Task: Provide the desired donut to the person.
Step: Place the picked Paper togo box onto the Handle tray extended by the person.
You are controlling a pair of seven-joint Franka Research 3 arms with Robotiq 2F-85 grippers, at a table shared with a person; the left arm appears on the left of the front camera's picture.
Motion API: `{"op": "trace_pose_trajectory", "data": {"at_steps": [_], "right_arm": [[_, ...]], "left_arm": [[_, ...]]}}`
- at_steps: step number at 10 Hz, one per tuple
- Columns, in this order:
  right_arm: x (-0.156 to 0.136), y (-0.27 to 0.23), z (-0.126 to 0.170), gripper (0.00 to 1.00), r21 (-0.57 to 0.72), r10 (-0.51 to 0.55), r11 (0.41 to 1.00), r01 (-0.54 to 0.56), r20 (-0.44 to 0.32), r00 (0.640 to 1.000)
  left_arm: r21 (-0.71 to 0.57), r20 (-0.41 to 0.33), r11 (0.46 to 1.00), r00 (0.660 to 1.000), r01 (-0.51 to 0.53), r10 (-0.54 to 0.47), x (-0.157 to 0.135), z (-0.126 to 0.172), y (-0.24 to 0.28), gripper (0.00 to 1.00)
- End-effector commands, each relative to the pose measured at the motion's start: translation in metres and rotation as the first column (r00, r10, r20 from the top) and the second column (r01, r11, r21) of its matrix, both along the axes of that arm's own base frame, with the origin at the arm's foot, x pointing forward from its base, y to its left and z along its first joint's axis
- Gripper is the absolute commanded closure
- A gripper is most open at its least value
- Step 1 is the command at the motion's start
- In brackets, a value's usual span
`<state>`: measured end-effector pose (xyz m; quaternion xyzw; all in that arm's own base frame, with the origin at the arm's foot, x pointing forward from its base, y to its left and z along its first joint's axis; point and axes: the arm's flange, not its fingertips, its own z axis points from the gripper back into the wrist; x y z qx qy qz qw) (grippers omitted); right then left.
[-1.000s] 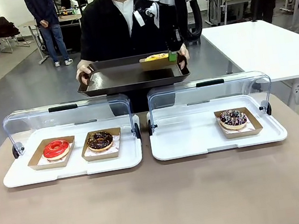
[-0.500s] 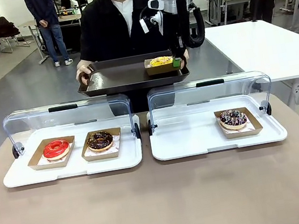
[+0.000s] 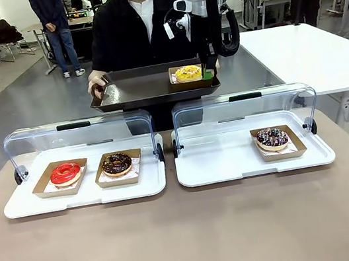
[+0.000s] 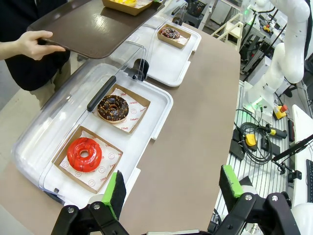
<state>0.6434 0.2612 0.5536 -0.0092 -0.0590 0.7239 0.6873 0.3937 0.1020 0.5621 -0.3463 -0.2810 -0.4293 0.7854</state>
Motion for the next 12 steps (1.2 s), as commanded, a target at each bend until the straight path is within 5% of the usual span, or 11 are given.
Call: {"op": "trace_pose_trajectory", "data": {"at_steps": [1,3,7,10,12], "right_arm": [[0.005,0.005,0.008,0.00,0.013,-0.014,1.000,0.014,-0.020,1.000],[0.006,0.004,0.008,0.05,0.015,-0.018,1.000,0.019,-0.029,0.999],[-0.001,0.002,0.011,0.00,0.018,-0.023,1.000,0.023,-0.047,0.999],[-0.046,-0.014,0.021,0.00,-0.037,-0.114,0.993,0.109,-0.161,0.980],[-0.102,-0.037,0.036,0.00,-0.016,-0.126,0.992,0.126,-0.177,0.976]], "left_arm": [[-0.016,-0.011,1.000,1.000,-0.009,0.009,0.000,0.003,-0.001,0.00],[-0.016,-0.011,1.000,1.000,-0.009,0.009,0.000,0.003,-0.001,0.00],[-0.016,-0.011,1.000,1.000,-0.009,0.009,0.000,0.003,-0.001,0.00],[-0.016,-0.011,1.000,1.000,-0.009,0.009,0.000,0.003,-0.001,0.00],[-0.016,-0.011,1.000,1.000,-0.009,0.009,0.000,0.003,-0.001,0.00]]}}
